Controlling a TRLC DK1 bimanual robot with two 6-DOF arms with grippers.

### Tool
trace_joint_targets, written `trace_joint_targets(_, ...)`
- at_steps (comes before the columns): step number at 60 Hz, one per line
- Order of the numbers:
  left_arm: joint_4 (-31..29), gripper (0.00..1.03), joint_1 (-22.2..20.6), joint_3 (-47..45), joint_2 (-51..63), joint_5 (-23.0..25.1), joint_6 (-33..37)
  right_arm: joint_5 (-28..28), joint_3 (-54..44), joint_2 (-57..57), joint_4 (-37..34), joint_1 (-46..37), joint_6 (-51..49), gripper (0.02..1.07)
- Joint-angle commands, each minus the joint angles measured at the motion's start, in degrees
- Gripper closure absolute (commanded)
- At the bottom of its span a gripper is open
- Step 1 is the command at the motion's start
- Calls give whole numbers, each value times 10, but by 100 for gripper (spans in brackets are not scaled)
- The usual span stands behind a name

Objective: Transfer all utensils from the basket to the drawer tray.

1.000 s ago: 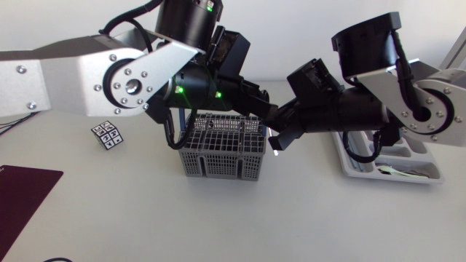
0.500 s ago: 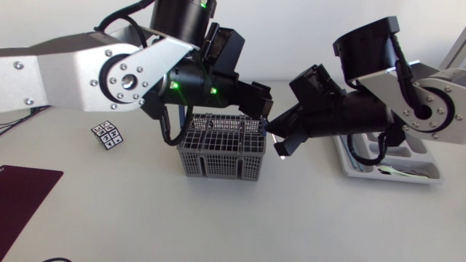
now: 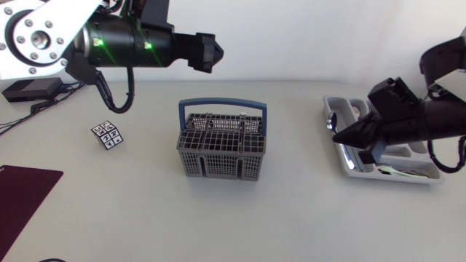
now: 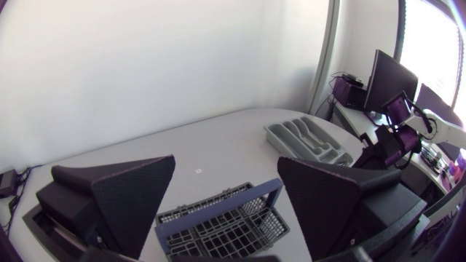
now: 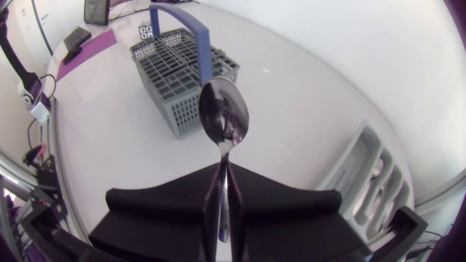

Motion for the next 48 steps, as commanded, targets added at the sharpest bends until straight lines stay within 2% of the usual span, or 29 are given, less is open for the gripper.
trace_joint_targets(1,-12,4,22,-15,-16,-9,4,-15,-1,13,-30,-61,-104,101)
trace_joint_targets(14,-12,4,28,-57,-35,-70,47,-26,47,95,-90,-214,-293,101)
trace_joint_targets(28,-16,4,46,-98,-60,-71,54,0,81,170,-90,-308,-464,101)
trace_joint_targets(39,-14,4,57,-129,-80,-71,58,56,80,227,0,-331,-506,101)
trace_joint_targets(48,-11,4,57,-146,-97,-71,64,73,84,265,64,-343,-528,101)
